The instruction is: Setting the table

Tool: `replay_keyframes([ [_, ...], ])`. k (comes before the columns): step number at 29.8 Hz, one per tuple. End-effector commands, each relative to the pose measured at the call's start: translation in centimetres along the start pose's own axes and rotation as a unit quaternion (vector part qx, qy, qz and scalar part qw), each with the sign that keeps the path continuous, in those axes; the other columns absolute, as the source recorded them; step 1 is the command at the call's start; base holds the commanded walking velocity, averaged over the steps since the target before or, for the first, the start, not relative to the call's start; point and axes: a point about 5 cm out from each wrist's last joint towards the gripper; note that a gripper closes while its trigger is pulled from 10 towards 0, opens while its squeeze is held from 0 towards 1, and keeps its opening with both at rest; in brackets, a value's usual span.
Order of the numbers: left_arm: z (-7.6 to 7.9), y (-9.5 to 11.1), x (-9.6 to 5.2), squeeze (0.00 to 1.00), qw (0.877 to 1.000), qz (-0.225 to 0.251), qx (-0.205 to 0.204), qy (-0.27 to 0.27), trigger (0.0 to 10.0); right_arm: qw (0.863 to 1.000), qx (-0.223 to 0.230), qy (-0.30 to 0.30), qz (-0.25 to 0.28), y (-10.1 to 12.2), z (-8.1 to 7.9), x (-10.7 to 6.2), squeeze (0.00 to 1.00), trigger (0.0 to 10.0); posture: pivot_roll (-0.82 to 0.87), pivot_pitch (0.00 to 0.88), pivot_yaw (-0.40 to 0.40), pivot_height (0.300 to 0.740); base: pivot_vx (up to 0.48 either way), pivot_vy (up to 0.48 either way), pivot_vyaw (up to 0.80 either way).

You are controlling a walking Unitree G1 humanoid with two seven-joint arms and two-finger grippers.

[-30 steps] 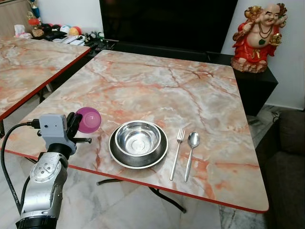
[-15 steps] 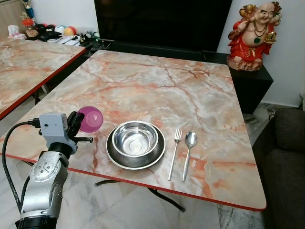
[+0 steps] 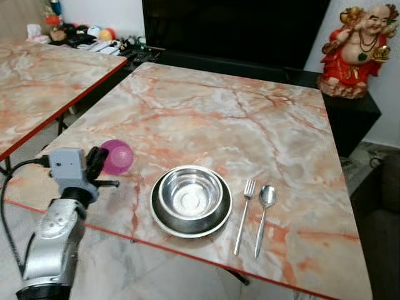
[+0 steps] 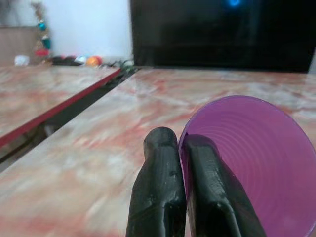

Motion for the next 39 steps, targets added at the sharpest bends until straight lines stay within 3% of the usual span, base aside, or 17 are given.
replay_keyframes([
  [1,0.8,0.5,0.3,0.0,1.0,0.011,-0.003,-0.015,10.0,1.0,-0.002,-0.006,-0.011,-0.7,0.5,-0.2,0.0,10.0,0.07,0.09,-0.033,0.74,0.349,0.0,0.0],
  [11,0.4,2.2,1.0,0.0,0.999,0.026,-0.014,-0.024,10.0,1.0,-0.002,-0.005,-0.012,-0.7,0.5,-0.2,0.0,10.0,0.07,0.094,-0.033,0.74,0.089,0.0,0.0],
  [14,0.3,3.2,1.6,0.0,0.997,0.009,-0.016,-0.076,10.0,1.0,-0.003,-0.005,-0.012,-0.7,0.5,-0.2,0.0,10.0,0.07,0.095,-0.032,0.74,0.0,0.0,0.0],
  [15,0.2,3.2,1.7,0.0,0.995,-0.011,-0.012,-0.093,10.0,1.0,-0.002,-0.005,-0.012,-0.7,0.5,-0.2,0.0,10.0,0.07,0.095,-0.032,0.74,0.0,0.0,0.0],
  [16,-0.1,3.1,1.9,0.0,0.989,-0.069,0.026,-0.132,10.0,1.0,-0.003,-0.004,-0.012,-0.7,0.5,-0.2,0.0,10.0,0.08,0.098,-0.03,0.74,0.0,0.0,0.0],
  [17,-0.1,3.1,1.9,0.0,0.989,-0.069,0.026,-0.132,10.0,1.0,-0.003,-0.004,-0.012,-0.7,0.5,-0.2,0.0,10.0,0.08,0.098,-0.03,0.74,0.0,0.0,0.0],
  [18,-0.8,2.8,2.0,0.0,0.981,-0.115,0.067,-0.145,10.0,1.0,-0.003,-0.004,-0.012,-0.6,0.5,-0.2,0.0,10.0,0.08,0.099,-0.029,0.74,0.0,0.0,0.0],
  [22,-2.4,2.8,2.7,0.0,0.967,-0.204,0.06,-0.14,10.0,1.0,-0.004,-0.002,-0.012,-0.6,0.4,-0.1,0.0,10.0,0.09,0.101,-0.029,0.74,0.0,0.0,0.0],
  [23,-2.4,2.8,2.7,0.0,0.967,-0.204,0.06,-0.14,10.0,1.0,-0.004,-0.002,-0.012,-0.6,0.4,-0.1,0.0,10.0,0.09,0.101,-0.029,0.74,0.0,0.0,0.0],
  [25,-2.4,2.3,2.9,0.0,0.949,-0.253,0.085,-0.17,10.0,1.0,-0.004,-0.001,-0.011,-0.5,0.4,-0.1,0.0,10.0,0.09,0.101,-0.029,0.74,0.0,0.0,0.0],
  [27,-2.5,2.1,2.9,0.0,0.942,-0.27,0.098,-0.176,10.0,1.0,-0.002,-0.001,-0.011,-0.5,0.4,-0.1,0.0,10.0,0.08,0.103,-0.024,0.74,0.0,0.0,0.0],
  [32,-3.0,2.0,3.4,0.0,0.942,-0.286,0.07,-0.162,10.0,1.0,0.001,-0.004,-0.012,-0.6,0.4,-0.2,0.0,10.0,0.08,0.101,-0.022,0.74,0.0,0.0,0.0],
  [33,-2.6,2.0,3.4,0.0,0.941,-0.283,0.057,-0.179,10.0,1.0,0.001,-0.003,-0.013,-0.7,0.4,-0.2,0.0,10.0,0.08,0.101,-0.022,0.74,0.0,0.0,0.0],
  [36,-2.2,1.6,3.2,0.0,0.932,-0.295,0.066,-0.198,10.0,1.0,0.0,-0.002,-0.014,-0.7,0.4,-0.2,0.0,10.0,0.08,0.105,-0.021,0.74,0.0,0.0,0.0],
  [39,-2.3,1.8,3.5,0.0,0.937,-0.292,0.042,-0.189,10.0,1.0,0.0,-0.003,-0.014,-0.7,0.4,-0.2,0.0,10.0,0.08,0.106,-0.021,0.74,0.0,0.0,0.0],
])
Point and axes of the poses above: a point about 5 cm out from each wrist's last joint towards the gripper, its own x axis pointing out of the wrist towards the gripper, its own y axis along the axis of the wrist's last joint, z = x × y, and after that the axes turned 3 degrees about x, right-handed
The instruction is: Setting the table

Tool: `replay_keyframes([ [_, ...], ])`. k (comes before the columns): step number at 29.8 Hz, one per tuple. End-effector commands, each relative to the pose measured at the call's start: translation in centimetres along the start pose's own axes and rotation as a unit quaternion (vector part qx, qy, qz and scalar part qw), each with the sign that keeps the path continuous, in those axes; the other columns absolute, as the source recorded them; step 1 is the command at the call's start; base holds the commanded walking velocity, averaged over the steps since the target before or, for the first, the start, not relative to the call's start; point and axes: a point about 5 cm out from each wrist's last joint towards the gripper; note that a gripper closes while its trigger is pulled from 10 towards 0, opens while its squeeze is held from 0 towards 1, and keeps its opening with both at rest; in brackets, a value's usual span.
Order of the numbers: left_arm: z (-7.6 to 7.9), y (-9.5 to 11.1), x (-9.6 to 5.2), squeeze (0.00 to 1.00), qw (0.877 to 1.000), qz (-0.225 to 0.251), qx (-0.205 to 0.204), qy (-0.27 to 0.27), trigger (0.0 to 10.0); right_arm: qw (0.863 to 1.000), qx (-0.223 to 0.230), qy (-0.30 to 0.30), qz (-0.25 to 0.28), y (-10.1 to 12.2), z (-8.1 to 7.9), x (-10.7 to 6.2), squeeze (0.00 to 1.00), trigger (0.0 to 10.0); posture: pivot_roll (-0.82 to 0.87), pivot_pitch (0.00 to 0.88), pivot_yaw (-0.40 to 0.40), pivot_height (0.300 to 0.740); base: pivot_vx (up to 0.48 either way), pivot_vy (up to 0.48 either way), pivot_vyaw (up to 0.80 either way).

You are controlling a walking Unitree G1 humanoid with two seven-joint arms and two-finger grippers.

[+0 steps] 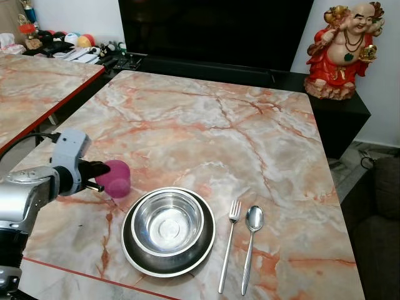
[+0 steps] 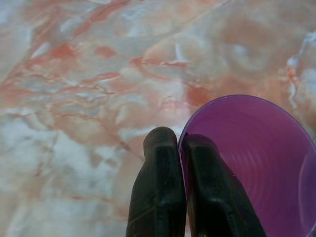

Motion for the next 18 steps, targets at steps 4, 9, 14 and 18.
replay_keyframes([
  [4,-0.44,0.87,-0.32,0.0,1.0,0.002,-0.024,-0.001,10.0,1.0,0.002,0.0,-0.011,-0.61,-0.11,-0.1,0.0,10.0,0.08,0.107,-0.018,0.74,0.0,0.0,0.0],
  [9,-0.82,0.59,-0.32,0.0,1.0,-0.011,-0.026,0.003,10.0,1.0,0.002,0.001,-0.012,-0.61,-0.13,-0.1,0.0,10.0,0.09,0.109,-0.015,0.74,0.0,0.0,0.0],
  [14,-0.7,0.29,-0.1,0.0,0.999,-0.019,-0.036,-0.005,10.0,1.0,0.004,0.0,-0.012,-0.64,-0.16,-0.1,0.0,10.0,0.09,0.108,-0.01,0.74,0.0,0.0,0.0],
  [18,-0.67,-0.03,-0.01,0.0,0.999,-0.022,-0.049,-0.003,10.0,1.0,0.003,0.001,-0.013,-0.66,-0.2,-0.1,0.0,10.0,0.09,0.111,-0.01,0.74,0.0,0.0,0.0],
])
Point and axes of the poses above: a point about 5 cm out from each wrist's last joint towards the gripper, its own x axis pointing out of the wrist towards the gripper, its own y axis along the axis of the wrist's last joint, z = x × y, and after that the axes turned 3 degrees about x, right-handed
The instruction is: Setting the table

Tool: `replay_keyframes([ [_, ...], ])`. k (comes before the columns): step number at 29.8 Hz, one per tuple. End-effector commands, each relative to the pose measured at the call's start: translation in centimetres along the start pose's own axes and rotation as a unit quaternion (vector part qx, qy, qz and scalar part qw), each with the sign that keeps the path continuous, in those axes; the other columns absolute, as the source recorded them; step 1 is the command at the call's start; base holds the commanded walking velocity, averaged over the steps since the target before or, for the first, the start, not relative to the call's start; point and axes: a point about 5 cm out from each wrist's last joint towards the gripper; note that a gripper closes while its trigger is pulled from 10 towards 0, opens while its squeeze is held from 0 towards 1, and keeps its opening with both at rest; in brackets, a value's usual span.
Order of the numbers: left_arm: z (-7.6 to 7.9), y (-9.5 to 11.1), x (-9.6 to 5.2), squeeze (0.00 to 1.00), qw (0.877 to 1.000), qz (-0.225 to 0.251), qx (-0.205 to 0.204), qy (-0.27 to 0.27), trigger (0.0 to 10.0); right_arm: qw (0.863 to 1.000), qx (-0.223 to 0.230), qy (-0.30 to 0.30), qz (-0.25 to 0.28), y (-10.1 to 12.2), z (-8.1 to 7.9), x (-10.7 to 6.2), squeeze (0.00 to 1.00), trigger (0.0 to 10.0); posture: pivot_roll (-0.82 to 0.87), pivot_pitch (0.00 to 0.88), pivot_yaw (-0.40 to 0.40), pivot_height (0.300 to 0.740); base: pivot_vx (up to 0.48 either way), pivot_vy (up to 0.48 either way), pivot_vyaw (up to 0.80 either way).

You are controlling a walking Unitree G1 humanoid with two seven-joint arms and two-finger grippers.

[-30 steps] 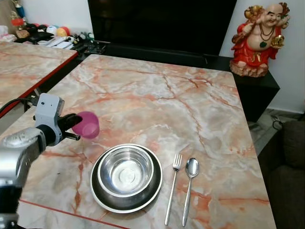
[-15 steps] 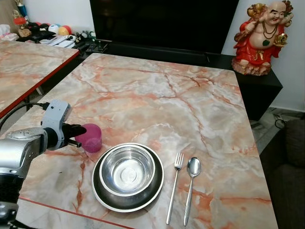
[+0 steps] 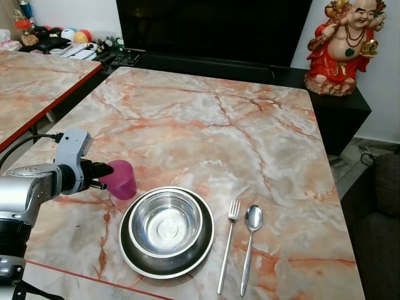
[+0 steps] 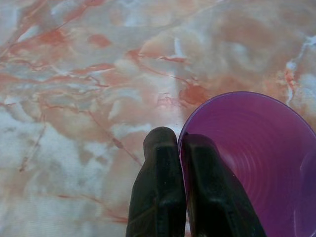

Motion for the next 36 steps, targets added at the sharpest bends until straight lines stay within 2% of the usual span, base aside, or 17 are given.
replay_keyframes([
  [1,-0.27,-0.28,-0.08,0.0,1.0,-0.006,-0.017,0.003,10.0,1.0,0.003,0.001,-0.013,-0.66,-0.15,-0.11,0.0,10.0,0.09,0.111,-0.01,0.74,0.0,0.0,0.0],
  [2,-0.27,-0.24,-0.12,0.05,1.0,-0.006,-0.016,0.002,10.0,1.0,0.003,0.001,-0.013,-0.67,-0.14,-0.11,0.0,10.0,0.09,0.111,-0.01,0.74,0.0,0.0,0.0],
  [3,-0.29,-0.2,-0.16,0.16,1.0,-0.005,-0.016,0.002,10.0,1.0,0.003,0.0,-0.013,-0.67,-0.14,-0.11,0.0,10.0,0.09,0.112,-0.01,0.74,0.0,0.0,0.0],
  [4,-0.33,-0.14,-0.19,0.39,1.0,-0.005,-0.017,0.003,10.0,1.0,0.003,0.0,-0.013,-0.67,-0.13,-0.11,0.0,10.0,0.09,0.112,-0.01,0.74,0.0,0.0,0.0],
  [5,-0.38,-0.05,-0.23,0.48,1.0,-0.004,-0.017,0.003,10.0,1.0,0.003,0.0,-0.013,-0.67,-0.13,-0.11,0.0,10.0,0.09,0.112,-0.01,0.74,0.0,0.0,0.0],
  [6,-0.44,0.19,-0.3,0.52,1.0,0.0,-0.016,0.003,10.0,1.0,0.003,0.0,-0.013,-0.67,-0.12,-0.11,0.0,10.0,0.09,0.111,-0.01,0.74,0.0,0.0,0.0],
  [15,0.12,0.51,-0.09,0.49,1.0,0.008,-0.013,-0.013,10.0,1.0,0.003,-0.001,-0.013,-0.64,-0.08,-0.1,0.0,10.0,0.09,0.111,-0.01,0.74,0.0,0.0,0.0],
  [19,0.09,0.46,-0.07,0.45,1.0,0.007,-0.015,-0.012,10.0,1.0,0.003,-0.001,-0.014,-0.66,-0.07,-0.11,0.0,10.0,0.09,0.112,-0.011,0.74,0.0,0.0,0.0],
  [27,-0.04,-0.08,-0.07,0.45,1.0,0.001,-0.025,-0.004,10.0,1.0,-0.001,-0.001,-0.016,-0.69,-0.04,-0.11,0.0,10.0,0.09,0.112,-0.013,0.74,0.0,0.0,0.0],
  [32,-0.22,0.08,-0.09,0.51,1.0,0.003,-0.025,0.004,10.0,1.0,-0.001,-0.001,-0.016,-0.69,-0.02,-0.11,0.0,10.0,0.09,0.112,-0.014,0.74,0.0,0.0,0.0],
  [35,-0.3,0.2,-0.1,0.5,1.0,0.004,-0.025,0.007,10.0,1.0,-0.001,-0.002,-0.016,-0.68,0.01,-0.11,0.0,10.0,0.09,0.112,-0.014,0.74,0.0,0.0,0.0],
  [36,-0.34,0.26,-0.1,0.55,1.0,0.005,-0.026,0.009,10.0,1.0,-0.002,-0.001,-0.016,-0.66,0.01,-0.1,0.0,10.0,0.09,0.113,-0.015,0.74,0.0,0.0,0.0],
])
Point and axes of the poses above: a point about 5 cm out from each wrist's last joint towards the gripper, its own x axis pointing out of the wrist towards the gripper, its own y axis along the axis of the wrist's last joint, z = x × y, and after that the axes turned 3 degrees about x, right-handed
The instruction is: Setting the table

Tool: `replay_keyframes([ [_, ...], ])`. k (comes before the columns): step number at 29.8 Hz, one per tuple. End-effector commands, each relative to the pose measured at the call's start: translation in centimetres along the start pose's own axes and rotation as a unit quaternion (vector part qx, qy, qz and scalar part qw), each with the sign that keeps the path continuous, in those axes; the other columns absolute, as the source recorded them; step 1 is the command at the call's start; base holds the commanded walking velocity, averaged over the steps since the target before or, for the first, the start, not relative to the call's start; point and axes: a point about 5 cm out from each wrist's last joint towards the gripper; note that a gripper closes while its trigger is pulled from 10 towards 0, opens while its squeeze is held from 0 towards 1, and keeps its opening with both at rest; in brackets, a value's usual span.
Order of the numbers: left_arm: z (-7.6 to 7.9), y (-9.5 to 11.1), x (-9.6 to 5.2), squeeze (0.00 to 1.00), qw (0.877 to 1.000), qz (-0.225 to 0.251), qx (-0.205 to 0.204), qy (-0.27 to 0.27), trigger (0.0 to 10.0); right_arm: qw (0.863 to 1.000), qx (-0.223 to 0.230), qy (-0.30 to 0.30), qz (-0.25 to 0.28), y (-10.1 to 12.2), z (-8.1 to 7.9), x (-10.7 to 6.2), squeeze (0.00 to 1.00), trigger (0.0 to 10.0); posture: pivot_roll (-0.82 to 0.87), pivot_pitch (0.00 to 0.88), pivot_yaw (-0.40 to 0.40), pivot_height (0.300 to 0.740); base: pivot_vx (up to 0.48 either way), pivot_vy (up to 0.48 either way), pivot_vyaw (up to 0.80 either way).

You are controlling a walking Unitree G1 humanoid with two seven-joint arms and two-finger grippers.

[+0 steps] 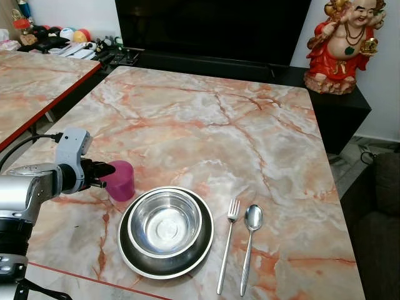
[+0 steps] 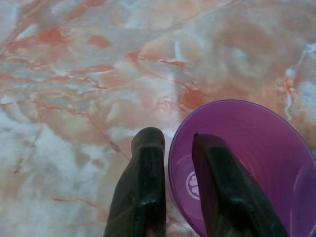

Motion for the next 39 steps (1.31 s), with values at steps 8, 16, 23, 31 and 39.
replay_keyframes([
  [8,-0.4,-0.1,0.0,0.84,1.0,0.0,-0.017,0.015,10.0,1.0,-0.001,0.0,-0.009,-0.6,0.0,-0.1,0.0,10.0,0.09,0.115,-0.015,0.74,0.0,0.0,0.0],
  [16,-0.7,1.2,-0.4,0.0,0.999,0.032,-0.018,0.029,10.0,1.0,-0.002,0.0,-0.01,-0.6,0.0,-0.1,0.0,10.0,0.09,0.115,-0.02,0.74,0.0,0.0,0.0],
  [23,-0.5,2.0,-0.9,0.0,0.998,0.053,-0.011,0.031,10.0,1.0,-0.002,0.0,-0.009,-0.6,0.1,-0.1,0.0,10.0,0.09,0.114,-0.019,0.74,0.0,0.0,0.0],
  [31,0.5,3.9,-1.7,0.0,0.993,0.114,0.0,0.021,10.0,1.0,-0.003,0.001,-0.01,-0.6,0.1,-0.1,0.0,10.0,0.09,0.113,-0.021,0.74,0.0,0.0,0.0],
  [39,1.4,7.2,-3.8,0.0,0.941,0.291,0.107,0.133,10.0,1.0,-0.002,0.0,-0.011,-0.6,0.1,-0.1,0.0,10.0,0.09,0.113,-0.02,0.74,0.0,0.0,0.0],
])
Point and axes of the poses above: a point about 5 cm out from each wrist's last joint towards the gripper, its own x axis pointing out of the wrist towards the gripper, its own y axis along the axis of the wrist's last joint, z = x × y, and after that the axes turned 3 degrees about x, right-handed
